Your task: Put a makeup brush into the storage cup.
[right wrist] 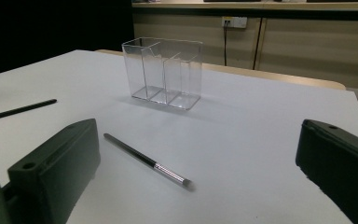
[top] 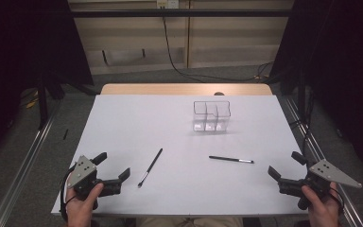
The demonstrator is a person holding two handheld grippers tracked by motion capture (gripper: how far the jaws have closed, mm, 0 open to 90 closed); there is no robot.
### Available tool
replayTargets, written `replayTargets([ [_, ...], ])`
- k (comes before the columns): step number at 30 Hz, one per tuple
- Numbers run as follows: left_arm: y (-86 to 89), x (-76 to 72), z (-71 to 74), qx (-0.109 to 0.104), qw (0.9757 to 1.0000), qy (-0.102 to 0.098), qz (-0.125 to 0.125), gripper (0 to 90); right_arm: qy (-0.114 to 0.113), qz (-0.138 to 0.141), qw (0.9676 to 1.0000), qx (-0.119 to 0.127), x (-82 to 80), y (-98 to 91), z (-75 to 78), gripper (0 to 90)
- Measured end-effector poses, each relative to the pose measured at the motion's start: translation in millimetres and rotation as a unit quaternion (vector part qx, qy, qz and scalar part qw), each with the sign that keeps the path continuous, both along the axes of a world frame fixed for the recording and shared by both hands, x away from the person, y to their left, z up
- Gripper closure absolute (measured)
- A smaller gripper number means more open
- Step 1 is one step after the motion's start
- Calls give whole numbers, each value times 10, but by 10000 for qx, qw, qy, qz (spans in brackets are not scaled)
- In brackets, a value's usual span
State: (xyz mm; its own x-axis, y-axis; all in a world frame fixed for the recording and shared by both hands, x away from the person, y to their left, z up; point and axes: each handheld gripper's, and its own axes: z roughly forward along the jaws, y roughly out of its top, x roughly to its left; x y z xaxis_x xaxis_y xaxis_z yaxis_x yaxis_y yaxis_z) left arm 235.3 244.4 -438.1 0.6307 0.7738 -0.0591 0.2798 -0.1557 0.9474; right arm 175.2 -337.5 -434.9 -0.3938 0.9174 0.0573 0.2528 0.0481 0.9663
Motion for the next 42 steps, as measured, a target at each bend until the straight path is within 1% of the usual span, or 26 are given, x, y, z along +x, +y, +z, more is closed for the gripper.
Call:
replayTargets([
  [4,0,1,3,51,10000,-41,29,15,17,9,10000,9,3,6,-2,0],
  [10,0,13,4,31,10000,-50,72,15,15,10,10000,9,8,-9,-6,0],
  [14,-12,6,20,41,9999,-106,58,16,12,51,10000,16,24,-7,-9,0],
  [15,-14,0,25,105,9999,-131,12,16,12,51,10000,16,24,-7,-9,0],
  [16,-22,-10,28,71,9999,-148,-21,16,12,62,10000,9,26,-3,-10,0],
  [18,-27,-25,35,85,9998,-173,-73,15,27,57,10000,36,26,9,-4,0],
  [20,-35,-30,42,69,9998,-186,-85,13,7,110,9999,-7,23,13,-3,0],
  [22,-58,-24,54,42,9997,-201,-111,13,7,117,9999,40,19,11,-3,0],
  [24,-67,-21,58,42,9997,-198,-133,13,3,107,9999,36,18,8,-1,0],
  [25,-88,-17,71,78,9996,-216,-186,13,1,107,9999,30,18,11,-1,0],
  [29,-109,-16,98,57,9994,-231,-245,13,9,112,9999,17,12,30,8,0],
  [33,-144,23,132,75,9996,-174,-225,14,25,131,9999,-16,23,32,3,0],
  [34,-166,52,147,103,9996,-160,-216,16,35,145,9999,-30,24,28,1,0],
  [37,-190,75,164,113,9996,-158,-205,18,36,147,9999,-21,24,26,0,0],
  [41,-217,105,198,107,9994,-202,-262,22,41,160,9999,-19,25,26,-1,0],
  [42,-222,109,207,78,9995,-194,-258,26,44,164,9999,-22,27,27,-2,0],
])
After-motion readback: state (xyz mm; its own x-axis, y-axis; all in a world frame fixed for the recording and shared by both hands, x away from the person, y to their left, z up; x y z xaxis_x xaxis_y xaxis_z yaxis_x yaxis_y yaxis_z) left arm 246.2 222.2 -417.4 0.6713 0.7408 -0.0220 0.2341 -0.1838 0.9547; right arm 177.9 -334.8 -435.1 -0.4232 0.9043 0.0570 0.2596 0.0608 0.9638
